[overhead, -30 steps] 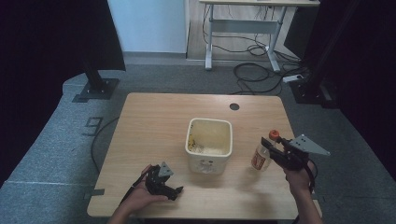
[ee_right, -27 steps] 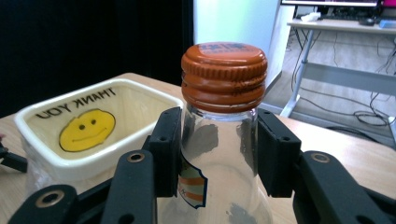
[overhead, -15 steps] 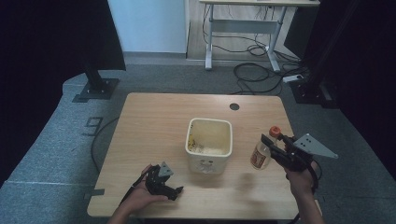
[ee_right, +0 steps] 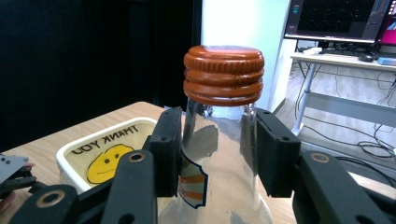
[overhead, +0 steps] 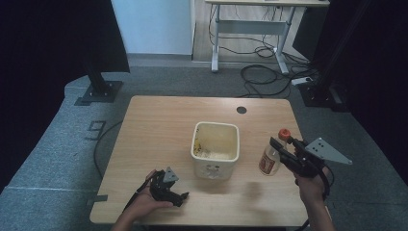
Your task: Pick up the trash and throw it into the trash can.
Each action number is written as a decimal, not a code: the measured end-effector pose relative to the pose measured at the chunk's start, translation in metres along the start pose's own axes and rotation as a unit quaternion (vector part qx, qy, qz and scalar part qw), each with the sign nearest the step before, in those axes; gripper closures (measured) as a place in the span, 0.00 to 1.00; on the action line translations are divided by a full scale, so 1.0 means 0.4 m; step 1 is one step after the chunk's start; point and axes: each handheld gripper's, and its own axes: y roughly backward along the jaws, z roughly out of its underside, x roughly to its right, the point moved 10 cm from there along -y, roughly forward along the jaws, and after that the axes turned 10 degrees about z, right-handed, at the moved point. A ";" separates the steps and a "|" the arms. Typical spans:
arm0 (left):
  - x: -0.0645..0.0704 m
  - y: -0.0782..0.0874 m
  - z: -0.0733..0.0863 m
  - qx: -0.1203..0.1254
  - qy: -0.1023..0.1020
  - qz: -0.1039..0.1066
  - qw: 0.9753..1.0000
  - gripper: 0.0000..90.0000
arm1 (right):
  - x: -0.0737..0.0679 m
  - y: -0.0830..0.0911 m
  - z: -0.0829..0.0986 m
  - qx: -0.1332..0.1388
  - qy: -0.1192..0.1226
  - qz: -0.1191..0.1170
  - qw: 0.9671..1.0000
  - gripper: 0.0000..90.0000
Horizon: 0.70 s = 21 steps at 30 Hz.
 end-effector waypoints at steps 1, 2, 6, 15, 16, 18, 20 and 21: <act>0.000 0.000 0.000 0.000 0.000 0.000 1.000 0.00 | -0.002 0.000 -0.002 0.000 0.000 0.000 1.000 0.63; 0.000 0.000 0.000 0.000 0.000 0.000 1.000 0.00 | -0.003 0.000 -0.003 0.000 0.001 -0.001 1.000 0.63; 0.000 0.000 0.000 0.000 0.000 0.000 1.000 0.00 | -0.011 -0.001 -0.009 0.002 -0.001 -0.004 1.000 0.63; 0.000 0.000 0.000 0.000 0.000 0.000 1.000 0.00 | -0.035 -0.009 -0.028 0.008 0.002 -0.011 1.000 0.63; 0.000 0.000 0.000 0.000 0.000 0.001 1.000 0.00 | -0.038 -0.010 -0.033 0.010 0.001 -0.012 1.000 0.63; 0.000 0.000 0.000 0.000 0.000 0.001 1.000 0.00 | -0.044 -0.013 -0.044 0.013 -0.002 -0.016 1.000 0.63; 0.000 0.000 0.000 0.000 0.000 0.001 1.000 0.00 | -0.050 -0.015 -0.055 0.016 -0.005 -0.018 1.000 0.63; 0.000 0.000 0.000 0.000 0.000 0.001 1.000 0.00 | -0.051 -0.016 -0.061 0.017 -0.005 -0.018 1.000 0.63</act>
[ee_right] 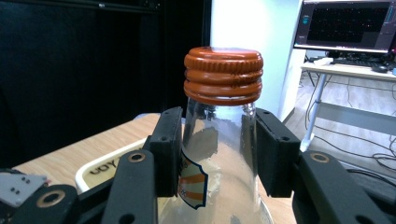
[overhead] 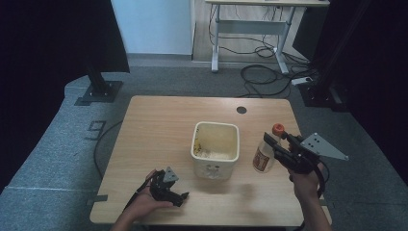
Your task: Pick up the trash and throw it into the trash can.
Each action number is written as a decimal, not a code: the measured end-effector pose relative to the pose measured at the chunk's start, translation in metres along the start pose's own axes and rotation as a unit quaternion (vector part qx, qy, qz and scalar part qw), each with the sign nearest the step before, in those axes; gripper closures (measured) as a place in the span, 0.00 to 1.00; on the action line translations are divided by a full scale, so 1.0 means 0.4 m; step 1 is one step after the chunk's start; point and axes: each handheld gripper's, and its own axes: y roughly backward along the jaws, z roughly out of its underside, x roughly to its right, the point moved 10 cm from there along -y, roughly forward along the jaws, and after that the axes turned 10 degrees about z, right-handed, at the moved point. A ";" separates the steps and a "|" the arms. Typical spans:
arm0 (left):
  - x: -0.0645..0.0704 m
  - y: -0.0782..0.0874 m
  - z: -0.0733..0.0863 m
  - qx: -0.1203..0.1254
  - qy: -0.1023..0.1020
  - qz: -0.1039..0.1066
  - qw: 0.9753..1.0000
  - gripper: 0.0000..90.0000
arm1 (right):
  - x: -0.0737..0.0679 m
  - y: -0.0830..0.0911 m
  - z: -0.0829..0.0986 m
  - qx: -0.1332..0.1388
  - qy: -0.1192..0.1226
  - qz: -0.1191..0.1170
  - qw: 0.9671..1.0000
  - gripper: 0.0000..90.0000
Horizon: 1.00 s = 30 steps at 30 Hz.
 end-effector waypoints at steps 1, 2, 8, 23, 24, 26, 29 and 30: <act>0.000 0.000 0.000 0.000 0.000 0.000 1.000 0.00 | -0.002 -0.001 -0.005 0.001 -0.001 0.000 1.000 0.63; 0.000 0.000 0.000 0.000 0.000 0.000 1.000 0.00 | -0.004 -0.002 -0.011 0.002 -0.002 0.001 1.000 0.63; 0.000 0.000 0.000 0.000 0.000 0.000 1.000 0.00 | -0.023 -0.011 -0.043 0.007 0.002 0.002 1.000 0.63; 0.000 0.000 0.000 0.000 0.000 0.001 1.000 0.00 | -0.075 -0.040 -0.076 0.017 -0.005 -0.009 1.000 0.63; 0.000 0.000 0.000 0.000 0.001 0.001 1.000 0.00 | -0.078 -0.044 -0.076 0.016 -0.006 -0.009 1.000 0.63; 0.000 0.000 0.000 0.000 0.000 0.001 1.000 0.00 | -0.083 -0.051 -0.076 0.015 -0.006 -0.009 1.000 0.63; 0.000 0.000 0.000 0.000 0.000 0.000 1.000 0.00 | -0.090 -0.061 -0.078 0.013 -0.010 -0.010 1.000 0.63; 0.000 0.000 0.000 0.000 0.000 0.000 1.000 0.00 | -0.093 -0.063 -0.079 0.013 -0.011 -0.010 1.000 0.63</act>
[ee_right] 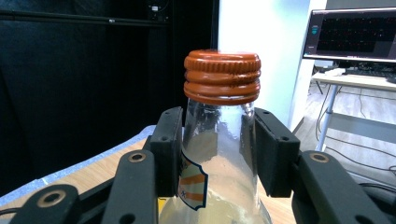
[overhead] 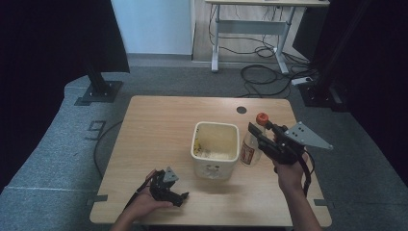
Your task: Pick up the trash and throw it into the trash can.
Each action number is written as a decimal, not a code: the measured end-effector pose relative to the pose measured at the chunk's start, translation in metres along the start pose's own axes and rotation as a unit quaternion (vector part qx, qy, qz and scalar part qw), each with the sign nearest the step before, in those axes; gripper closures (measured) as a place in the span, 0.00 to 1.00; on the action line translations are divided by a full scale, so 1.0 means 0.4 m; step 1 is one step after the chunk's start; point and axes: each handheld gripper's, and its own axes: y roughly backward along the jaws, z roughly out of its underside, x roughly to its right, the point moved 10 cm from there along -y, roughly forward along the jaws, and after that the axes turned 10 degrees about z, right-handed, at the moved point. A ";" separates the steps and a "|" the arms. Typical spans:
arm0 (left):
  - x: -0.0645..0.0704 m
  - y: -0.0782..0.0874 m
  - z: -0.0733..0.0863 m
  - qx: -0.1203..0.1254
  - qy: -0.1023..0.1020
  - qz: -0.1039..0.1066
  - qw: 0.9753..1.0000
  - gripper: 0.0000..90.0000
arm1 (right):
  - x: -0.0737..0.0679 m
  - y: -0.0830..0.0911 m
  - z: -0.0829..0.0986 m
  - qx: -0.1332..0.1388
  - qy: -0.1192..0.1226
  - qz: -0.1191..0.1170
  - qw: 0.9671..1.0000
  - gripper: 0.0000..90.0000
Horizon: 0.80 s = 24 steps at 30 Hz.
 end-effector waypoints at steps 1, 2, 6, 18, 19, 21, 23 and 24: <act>0.000 0.000 0.000 0.000 0.000 0.000 1.000 0.00 | -0.002 -0.002 -0.002 0.000 -0.001 -0.001 1.000 0.63; 0.000 0.000 0.000 0.000 0.000 0.000 1.000 0.00 | -0.004 -0.003 -0.004 0.001 -0.001 0.000 1.000 0.63; 0.000 0.000 0.001 -0.001 -0.001 0.000 1.000 0.00 | -0.011 -0.007 -0.016 0.006 0.001 0.004 1.000 0.63; -0.001 0.000 0.001 -0.001 -0.001 0.000 1.000 0.00 | -0.040 -0.040 -0.033 0.001 0.007 -0.001 1.000 0.63; -0.001 0.000 0.001 -0.002 -0.001 0.000 1.000 0.00 | -0.041 -0.043 -0.033 0.001 0.008 -0.001 1.000 0.63; -0.001 0.000 0.001 -0.002 -0.001 0.000 1.000 0.00 | -0.045 -0.049 -0.035 -0.001 0.009 -0.001 1.000 0.63; -0.001 0.000 0.001 -0.001 -0.002 0.000 1.000 0.00 | -0.047 -0.053 -0.036 -0.001 0.009 -0.001 1.000 0.63; -0.001 0.000 0.001 -0.002 -0.001 0.000 1.000 0.00 | -0.049 -0.055 -0.036 -0.001 0.007 -0.002 1.000 0.63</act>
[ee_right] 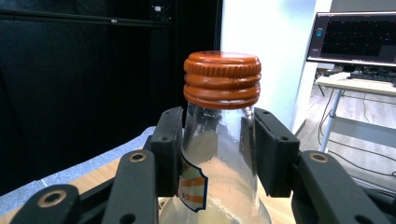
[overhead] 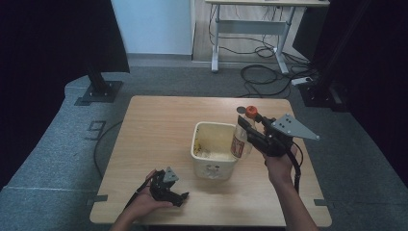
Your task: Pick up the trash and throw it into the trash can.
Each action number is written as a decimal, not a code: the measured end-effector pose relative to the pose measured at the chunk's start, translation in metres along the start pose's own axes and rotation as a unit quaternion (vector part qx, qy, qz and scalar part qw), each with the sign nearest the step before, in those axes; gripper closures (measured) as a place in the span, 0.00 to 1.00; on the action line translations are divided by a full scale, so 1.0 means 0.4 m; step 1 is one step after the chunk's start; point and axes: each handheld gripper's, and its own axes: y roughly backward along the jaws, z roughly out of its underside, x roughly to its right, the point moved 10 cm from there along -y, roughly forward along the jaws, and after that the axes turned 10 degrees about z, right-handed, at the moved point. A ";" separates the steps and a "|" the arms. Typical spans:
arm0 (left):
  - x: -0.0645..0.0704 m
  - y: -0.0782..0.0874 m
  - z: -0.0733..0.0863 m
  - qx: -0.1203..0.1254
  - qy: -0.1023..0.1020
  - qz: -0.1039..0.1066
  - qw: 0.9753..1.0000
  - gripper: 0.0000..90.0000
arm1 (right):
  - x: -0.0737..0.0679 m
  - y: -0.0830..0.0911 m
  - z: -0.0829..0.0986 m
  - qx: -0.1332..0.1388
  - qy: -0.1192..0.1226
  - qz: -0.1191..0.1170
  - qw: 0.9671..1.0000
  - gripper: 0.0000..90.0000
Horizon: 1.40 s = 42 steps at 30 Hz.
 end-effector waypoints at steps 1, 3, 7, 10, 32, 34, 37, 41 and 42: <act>0.000 0.000 0.000 0.000 0.000 0.000 1.000 0.00 | -0.001 -0.002 0.000 0.000 0.001 0.000 1.000 0.63; 0.000 0.000 0.000 0.001 0.000 0.000 1.000 0.00 | -0.006 -0.009 0.002 -0.002 0.002 0.000 1.000 0.63; 0.000 0.000 0.000 0.001 0.000 0.000 1.000 0.00 | -0.015 -0.023 0.005 -0.004 0.015 0.006 1.000 0.63; 0.001 0.000 0.000 0.000 0.000 0.000 1.000 0.00 | -0.016 -0.033 0.006 -0.006 0.014 0.008 1.000 0.63; 0.002 0.000 0.001 0.000 0.000 0.001 1.000 0.00 | -0.039 -0.089 0.025 -0.016 0.006 0.006 1.000 0.64; 0.002 0.000 0.001 0.000 0.000 0.001 1.000 0.00 | -0.043 -0.094 0.025 -0.016 0.004 0.007 1.000 0.64; 0.002 0.000 0.001 0.000 -0.001 0.001 1.000 0.00 | -0.050 -0.103 0.027 -0.018 0.003 0.006 1.000 0.64; 0.002 0.001 0.001 -0.001 -0.001 0.002 1.000 0.00 | -0.059 -0.114 0.029 -0.019 0.001 0.004 1.000 0.64; 0.002 0.001 0.001 -0.001 -0.001 0.002 1.000 0.00 | -0.061 -0.117 0.030 -0.019 0.001 0.004 1.000 0.64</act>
